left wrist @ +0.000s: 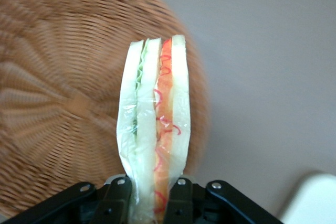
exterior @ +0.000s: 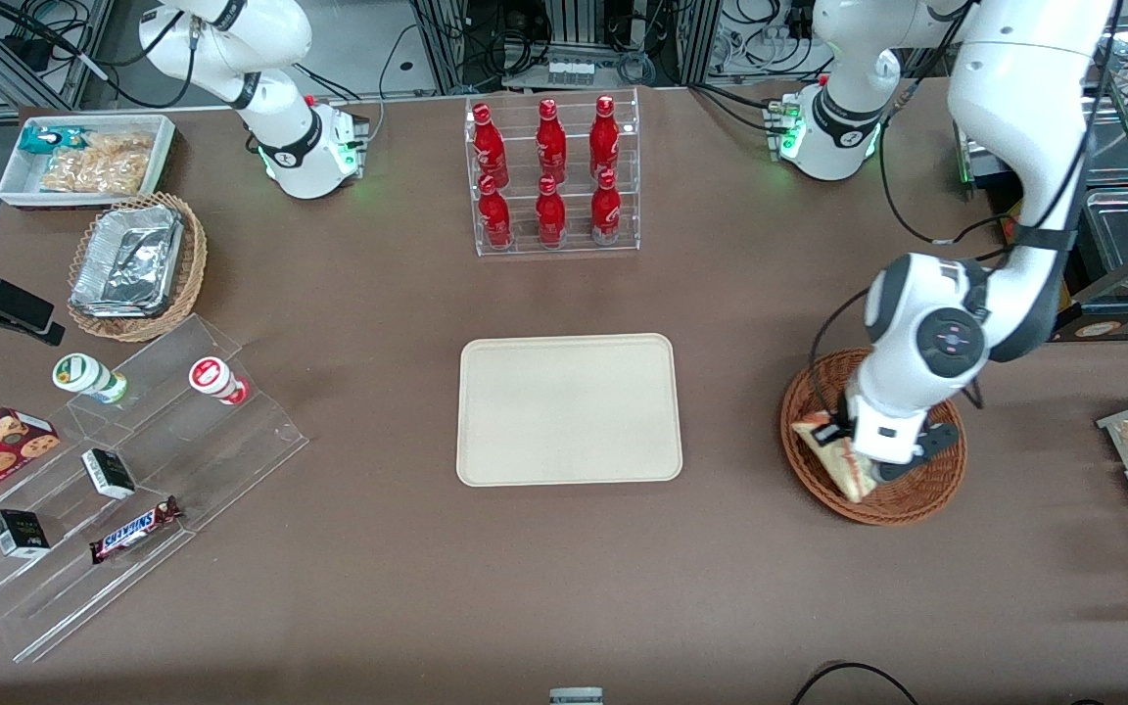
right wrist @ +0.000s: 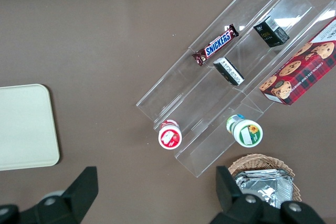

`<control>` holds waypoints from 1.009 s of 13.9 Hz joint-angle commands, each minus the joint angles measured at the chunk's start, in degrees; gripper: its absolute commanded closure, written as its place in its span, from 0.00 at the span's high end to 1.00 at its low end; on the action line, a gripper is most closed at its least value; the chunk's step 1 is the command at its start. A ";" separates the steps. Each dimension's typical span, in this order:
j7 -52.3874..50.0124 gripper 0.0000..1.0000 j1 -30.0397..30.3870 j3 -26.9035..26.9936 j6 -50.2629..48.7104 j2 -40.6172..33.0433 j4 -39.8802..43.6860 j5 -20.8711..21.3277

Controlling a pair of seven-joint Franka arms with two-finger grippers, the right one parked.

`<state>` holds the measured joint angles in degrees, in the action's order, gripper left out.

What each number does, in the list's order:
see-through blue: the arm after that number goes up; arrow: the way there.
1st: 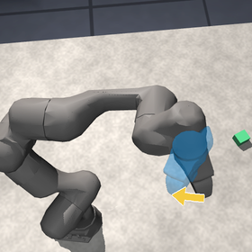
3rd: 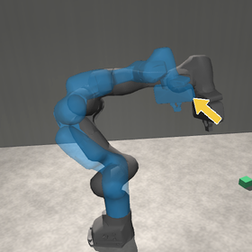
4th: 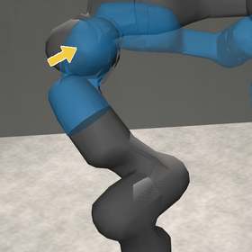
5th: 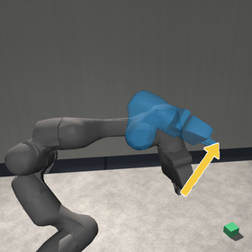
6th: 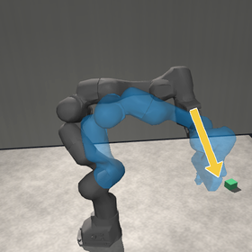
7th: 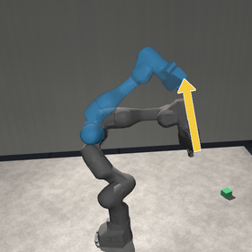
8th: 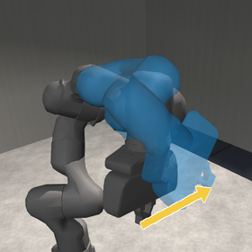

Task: Place sandwich from basket to tray
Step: 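Lift the sandwich and carry it over the beige tray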

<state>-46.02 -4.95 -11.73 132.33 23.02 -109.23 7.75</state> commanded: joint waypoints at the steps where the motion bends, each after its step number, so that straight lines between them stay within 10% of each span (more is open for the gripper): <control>1: 1.97 0.16 -5.41 0.40 -6.80 -0.43 4.27 0.16; 14: -10.41 0.23 -27.92 0.13 -8.32 19.25 26.69 0.16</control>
<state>-55.53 -32.09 -12.33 125.49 39.73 -87.04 7.69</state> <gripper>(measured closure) 0.780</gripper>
